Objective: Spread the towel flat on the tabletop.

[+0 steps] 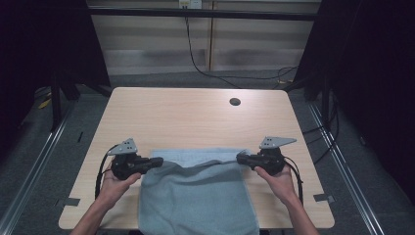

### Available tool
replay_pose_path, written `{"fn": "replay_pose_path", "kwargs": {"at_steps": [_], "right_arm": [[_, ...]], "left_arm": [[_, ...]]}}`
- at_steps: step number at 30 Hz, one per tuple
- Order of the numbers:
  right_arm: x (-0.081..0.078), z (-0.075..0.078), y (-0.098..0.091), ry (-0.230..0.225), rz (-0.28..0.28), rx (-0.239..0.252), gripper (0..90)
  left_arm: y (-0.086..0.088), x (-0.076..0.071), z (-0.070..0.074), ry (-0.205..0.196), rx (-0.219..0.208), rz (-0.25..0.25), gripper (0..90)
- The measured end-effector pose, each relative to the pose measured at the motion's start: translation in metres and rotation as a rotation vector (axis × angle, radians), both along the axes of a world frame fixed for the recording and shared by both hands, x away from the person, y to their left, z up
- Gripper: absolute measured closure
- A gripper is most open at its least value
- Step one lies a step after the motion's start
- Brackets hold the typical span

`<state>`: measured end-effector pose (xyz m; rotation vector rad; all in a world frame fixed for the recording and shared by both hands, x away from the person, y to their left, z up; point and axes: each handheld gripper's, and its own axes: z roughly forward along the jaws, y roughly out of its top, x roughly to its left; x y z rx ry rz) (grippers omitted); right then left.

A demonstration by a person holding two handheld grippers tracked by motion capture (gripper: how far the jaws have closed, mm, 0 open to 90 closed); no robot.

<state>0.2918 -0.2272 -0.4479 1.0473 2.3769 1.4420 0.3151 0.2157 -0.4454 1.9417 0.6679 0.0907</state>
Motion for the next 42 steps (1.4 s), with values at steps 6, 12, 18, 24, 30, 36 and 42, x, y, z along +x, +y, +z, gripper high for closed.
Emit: {"fn": "replay_pose_path", "kwargs": {"at_steps": [6,12,18,24,30,36,42], "right_arm": [[0.005,0.015,0.001,-0.040,-0.014,-0.008,90.0],[0.033,0.037,0.006,-0.070,-0.031,-0.008,90.0],[0.081,0.070,0.012,-0.101,-0.066,-0.006,90.0],[0.140,0.107,0.030,-0.144,-0.135,-0.028,90.0],[0.155,0.092,0.028,-0.107,-0.222,-0.021,69.3],[0.134,0.052,0.023,-0.060,-0.197,-0.019,65.3],[0.096,0.020,0.026,0.005,-0.094,-0.034,67.2]], "left_arm": [[0.002,0.012,0.007,-0.007,-0.011,0.036,88.6],[-0.002,0.032,0.026,-0.023,0.009,0.070,88.7],[-0.007,0.084,0.062,-0.017,-0.047,0.178,88.9],[-0.013,0.131,0.098,-0.053,-0.093,0.287,85.4],[-0.003,0.150,0.083,-0.018,-0.033,0.422,59.2],[0.006,0.127,0.048,0.011,-0.022,0.368,57.7],[0.002,0.092,0.000,0.074,0.046,0.275,57.5]]}}
